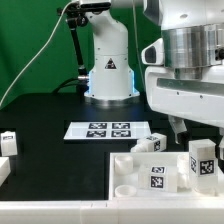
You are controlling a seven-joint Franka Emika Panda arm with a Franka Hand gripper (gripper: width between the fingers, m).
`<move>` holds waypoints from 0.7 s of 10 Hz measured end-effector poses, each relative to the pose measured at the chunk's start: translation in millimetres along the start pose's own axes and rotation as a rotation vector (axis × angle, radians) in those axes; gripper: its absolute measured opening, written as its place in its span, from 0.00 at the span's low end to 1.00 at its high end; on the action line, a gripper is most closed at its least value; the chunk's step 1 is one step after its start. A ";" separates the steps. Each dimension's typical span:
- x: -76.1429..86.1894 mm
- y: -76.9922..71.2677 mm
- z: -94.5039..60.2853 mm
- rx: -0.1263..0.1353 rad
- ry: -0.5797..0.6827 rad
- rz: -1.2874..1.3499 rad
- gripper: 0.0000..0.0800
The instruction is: Assemble one leg
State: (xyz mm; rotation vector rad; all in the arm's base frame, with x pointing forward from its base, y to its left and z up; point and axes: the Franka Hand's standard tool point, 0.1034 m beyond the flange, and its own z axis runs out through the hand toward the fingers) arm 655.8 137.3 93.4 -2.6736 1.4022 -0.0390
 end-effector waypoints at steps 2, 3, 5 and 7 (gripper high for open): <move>1.8 1.5 1.8 -0.002 0.000 -0.277 0.81; 1.1 -0.4 2.0 -0.002 0.014 -0.452 0.81; -0.1 -1.8 4.3 -0.005 0.020 -0.646 0.81; -3.0 -2.6 6.0 -0.014 0.026 -0.807 0.81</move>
Offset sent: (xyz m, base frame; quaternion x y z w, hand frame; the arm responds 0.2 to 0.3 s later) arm 0.0012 0.0082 -0.0003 0.0050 0.0257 -0.2304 0.9727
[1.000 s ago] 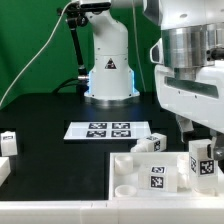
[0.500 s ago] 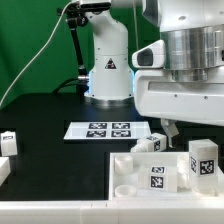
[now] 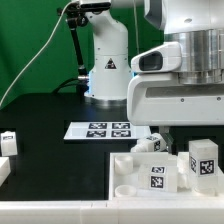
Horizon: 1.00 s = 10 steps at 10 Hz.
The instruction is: Assemble one leg
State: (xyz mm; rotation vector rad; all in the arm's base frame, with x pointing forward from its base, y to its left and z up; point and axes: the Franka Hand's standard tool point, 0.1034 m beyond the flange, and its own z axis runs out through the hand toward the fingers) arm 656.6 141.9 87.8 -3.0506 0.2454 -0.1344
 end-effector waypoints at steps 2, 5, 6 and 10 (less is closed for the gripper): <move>-1.3 -2.7 0.4 -0.002 0.000 -0.094 0.81; 2.8 5.2 -1.1 -0.010 0.003 -0.247 0.80; 2.5 4.9 -0.7 -0.010 0.003 -0.246 0.80; 2.4 4.7 -0.7 -0.010 0.003 -0.217 0.36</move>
Offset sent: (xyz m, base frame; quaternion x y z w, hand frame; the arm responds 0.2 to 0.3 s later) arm 0.0013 -0.0038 0.0054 0.0100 -0.0065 -0.1991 0.9799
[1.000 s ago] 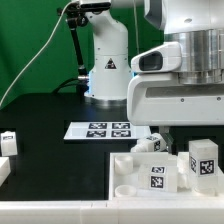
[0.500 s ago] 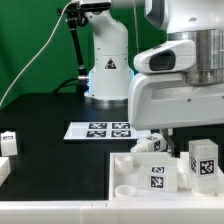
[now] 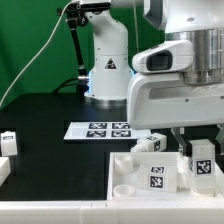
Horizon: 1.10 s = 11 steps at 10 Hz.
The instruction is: Assemble one leg
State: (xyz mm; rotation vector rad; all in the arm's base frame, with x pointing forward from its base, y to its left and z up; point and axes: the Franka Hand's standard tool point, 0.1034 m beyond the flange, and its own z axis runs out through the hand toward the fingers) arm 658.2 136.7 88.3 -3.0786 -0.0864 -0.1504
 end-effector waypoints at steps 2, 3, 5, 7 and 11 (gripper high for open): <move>-0.2 -0.7 0.2 0.003 -0.001 0.128 0.36; -0.3 -0.7 0.2 0.003 -0.001 0.198 0.36; -0.2 -0.9 1.1 0.013 0.006 0.408 0.36; -0.9 -3.1 1.8 0.013 0.017 0.693 0.36; -5.8 -11.1 2.8 0.025 0.002 1.171 0.36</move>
Offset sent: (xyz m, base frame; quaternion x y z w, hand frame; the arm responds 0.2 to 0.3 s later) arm 0.0000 0.0000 0.0000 0.0000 0.0000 0.1938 0.9810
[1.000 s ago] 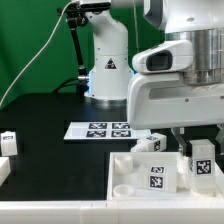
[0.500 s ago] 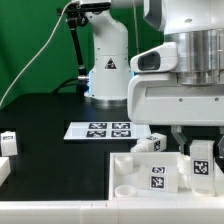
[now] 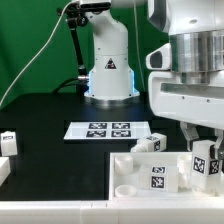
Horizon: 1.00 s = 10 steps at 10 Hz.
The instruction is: Assemble one leg
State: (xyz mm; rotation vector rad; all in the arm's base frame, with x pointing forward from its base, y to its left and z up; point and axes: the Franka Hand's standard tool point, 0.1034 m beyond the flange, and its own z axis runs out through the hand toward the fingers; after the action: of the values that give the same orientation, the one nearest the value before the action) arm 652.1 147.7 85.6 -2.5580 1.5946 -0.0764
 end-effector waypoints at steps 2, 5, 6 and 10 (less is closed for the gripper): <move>0.2 -1.0 0.1 0.009 -0.014 0.191 0.36; 0.1 -0.7 0.7 0.008 -0.020 0.213 0.36; -0.3 0.6 1.2 -0.005 -0.024 0.134 0.58; -2.9 0.1 0.3 -0.023 -0.038 -0.099 0.81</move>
Offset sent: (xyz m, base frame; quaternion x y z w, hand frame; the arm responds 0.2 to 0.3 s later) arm 0.0000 0.0000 0.0000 0.0000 0.0000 0.1938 0.9810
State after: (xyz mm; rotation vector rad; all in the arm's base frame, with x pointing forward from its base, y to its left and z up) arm 650.7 150.2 85.3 -2.6377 1.4642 -0.0187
